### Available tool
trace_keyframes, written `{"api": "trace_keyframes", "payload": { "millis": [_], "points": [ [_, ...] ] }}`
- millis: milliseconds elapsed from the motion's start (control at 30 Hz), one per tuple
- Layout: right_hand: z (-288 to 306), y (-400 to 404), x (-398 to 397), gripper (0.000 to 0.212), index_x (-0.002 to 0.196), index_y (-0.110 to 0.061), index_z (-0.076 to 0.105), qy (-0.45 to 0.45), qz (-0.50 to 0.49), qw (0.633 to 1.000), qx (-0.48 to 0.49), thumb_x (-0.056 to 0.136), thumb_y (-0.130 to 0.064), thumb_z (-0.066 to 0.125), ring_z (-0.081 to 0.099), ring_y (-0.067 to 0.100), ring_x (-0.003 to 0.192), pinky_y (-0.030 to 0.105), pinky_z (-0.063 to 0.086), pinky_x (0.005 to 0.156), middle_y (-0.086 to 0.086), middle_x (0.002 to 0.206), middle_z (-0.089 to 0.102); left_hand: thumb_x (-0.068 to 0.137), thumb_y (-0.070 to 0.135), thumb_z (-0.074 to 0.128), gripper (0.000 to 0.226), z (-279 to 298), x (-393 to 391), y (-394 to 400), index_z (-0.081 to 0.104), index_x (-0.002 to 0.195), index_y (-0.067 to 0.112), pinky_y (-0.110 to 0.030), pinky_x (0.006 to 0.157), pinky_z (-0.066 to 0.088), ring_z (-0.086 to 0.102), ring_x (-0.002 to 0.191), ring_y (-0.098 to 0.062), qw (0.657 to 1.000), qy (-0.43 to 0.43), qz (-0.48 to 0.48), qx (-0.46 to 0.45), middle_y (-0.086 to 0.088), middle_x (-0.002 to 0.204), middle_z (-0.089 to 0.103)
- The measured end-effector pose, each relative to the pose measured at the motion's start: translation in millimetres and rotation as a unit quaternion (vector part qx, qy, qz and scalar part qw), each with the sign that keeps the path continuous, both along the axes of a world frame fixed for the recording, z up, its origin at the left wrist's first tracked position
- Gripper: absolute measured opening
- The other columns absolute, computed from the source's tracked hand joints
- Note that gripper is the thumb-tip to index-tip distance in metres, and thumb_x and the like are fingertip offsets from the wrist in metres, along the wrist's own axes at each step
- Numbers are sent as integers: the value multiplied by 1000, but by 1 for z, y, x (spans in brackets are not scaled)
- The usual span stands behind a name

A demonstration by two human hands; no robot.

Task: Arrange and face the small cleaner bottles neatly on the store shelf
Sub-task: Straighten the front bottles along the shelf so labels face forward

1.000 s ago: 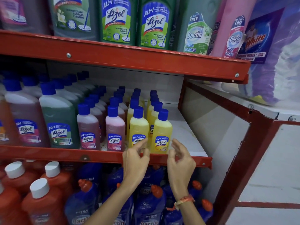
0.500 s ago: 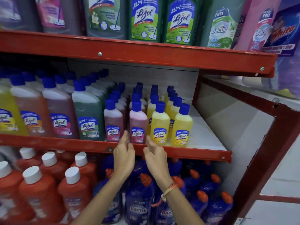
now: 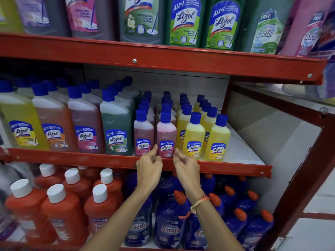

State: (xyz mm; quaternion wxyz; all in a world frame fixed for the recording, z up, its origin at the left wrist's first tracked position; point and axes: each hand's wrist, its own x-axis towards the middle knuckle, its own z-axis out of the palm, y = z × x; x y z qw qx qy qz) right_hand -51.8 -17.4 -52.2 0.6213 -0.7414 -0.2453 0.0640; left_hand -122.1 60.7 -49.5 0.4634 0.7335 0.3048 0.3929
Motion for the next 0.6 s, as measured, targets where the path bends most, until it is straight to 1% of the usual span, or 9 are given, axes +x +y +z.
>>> {"api": "trace_keyframes", "payload": {
  "millis": [67,100,167,300,400,433,500,533,600],
  "points": [
    [1,11,-9,38,126,-16,61,-9,-13,1000,-2,88,-17,56,56,5,117,19,41,99,-2,127,65,85,8,50,44,0,-10,10,53,128,14,-6,73,33,55,77,7,1000,-6,-4,-18,14,89,69],
    [1,11,-8,38,126,-16,62,-13,-17,1000,-1,88,-18,56,58,7,115,22,44,99,-1,126,66,84,9,51,43,0,-9,8,54,127,14,-6,78,34,60,91,1,1000,-7,-9,-25,5,104,72],
    [2,12,-6,38,125,-16,62,-15,-22,1000,-7,88,-20,57,58,3,104,21,45,94,0,123,68,84,10,51,44,0,-9,6,54,127,14,-10,85,37,59,110,-7,999,-7,-12,-30,-6,124,64],
    [-1,11,-7,38,126,-16,61,-19,-14,1000,-19,88,-20,57,55,-1,103,18,42,92,-1,123,67,83,10,52,43,-2,-10,10,55,126,12,-3,81,33,58,113,-9,1000,-5,-7,-19,-7,128,61],
    [0,9,-5,38,125,-16,62,-24,-13,999,-26,88,-20,57,56,-1,104,15,42,90,-1,123,67,84,9,52,43,-1,-9,9,55,127,11,-9,89,37,58,116,-12,1000,-9,-4,-24,-7,128,61],
    [0,6,-3,37,124,-17,63,-32,-21,999,-30,88,-20,57,57,-2,95,13,43,84,1,120,69,84,9,52,44,-1,-9,7,54,127,12,-14,94,39,59,116,-14,1000,-15,3,-19,-8,126,62],
    [0,-4,-2,34,119,-17,67,-50,-60,997,-24,87,-20,57,53,1,68,6,40,62,10,102,76,82,7,51,45,-4,-11,1,55,127,14,-22,99,43,61,113,-15,998,-51,45,13,-8,120,67],
    [0,-11,0,32,116,-16,69,-53,-91,994,-8,87,-19,56,48,4,59,5,37,53,14,91,77,82,5,51,45,-6,-12,-4,56,126,15,-24,98,45,62,111,-13,994,-83,62,27,-6,119,67],
    [-1,-25,6,30,113,-15,70,-54,-147,987,29,87,-17,56,48,5,54,5,37,49,13,81,76,83,3,51,45,-7,-11,-19,57,125,17,-18,96,46,60,109,-1,991,-126,33,31,0,121,66]
  ]
}}
